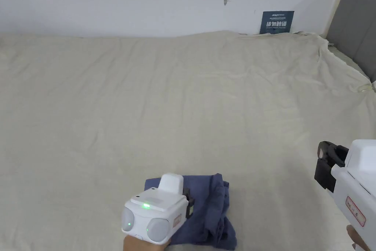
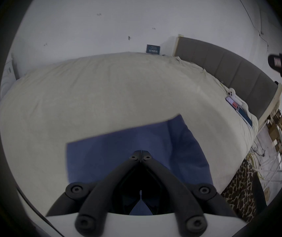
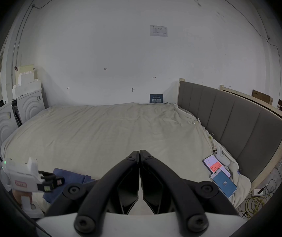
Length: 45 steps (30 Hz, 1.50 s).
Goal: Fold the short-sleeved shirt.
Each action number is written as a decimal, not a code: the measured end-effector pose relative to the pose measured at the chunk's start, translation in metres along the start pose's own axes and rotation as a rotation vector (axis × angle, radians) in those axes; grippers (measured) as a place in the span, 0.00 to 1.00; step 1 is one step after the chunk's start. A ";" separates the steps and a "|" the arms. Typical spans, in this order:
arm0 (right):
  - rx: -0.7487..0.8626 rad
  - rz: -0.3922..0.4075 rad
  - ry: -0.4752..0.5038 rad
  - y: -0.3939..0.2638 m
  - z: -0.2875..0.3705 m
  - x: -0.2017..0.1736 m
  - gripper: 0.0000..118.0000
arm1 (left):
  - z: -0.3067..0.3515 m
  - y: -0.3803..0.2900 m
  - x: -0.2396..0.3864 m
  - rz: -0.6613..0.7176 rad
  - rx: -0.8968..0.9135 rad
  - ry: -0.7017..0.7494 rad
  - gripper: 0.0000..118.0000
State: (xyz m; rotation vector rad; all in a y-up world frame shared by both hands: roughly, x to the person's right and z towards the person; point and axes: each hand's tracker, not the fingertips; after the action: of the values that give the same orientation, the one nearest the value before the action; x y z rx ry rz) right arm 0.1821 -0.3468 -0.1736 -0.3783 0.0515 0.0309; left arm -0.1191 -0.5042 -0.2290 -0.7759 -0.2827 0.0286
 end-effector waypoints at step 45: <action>0.125 0.019 0.031 0.029 0.004 -0.025 0.00 | 0.121 0.094 -0.015 -0.035 0.459 0.056 0.00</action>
State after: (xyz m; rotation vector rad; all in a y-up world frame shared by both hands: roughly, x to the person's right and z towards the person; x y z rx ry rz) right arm 0.1564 -0.3191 -0.1794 -0.2529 0.0871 0.0408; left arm -0.1578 -0.3555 -0.2155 -0.3152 -0.2247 0.0368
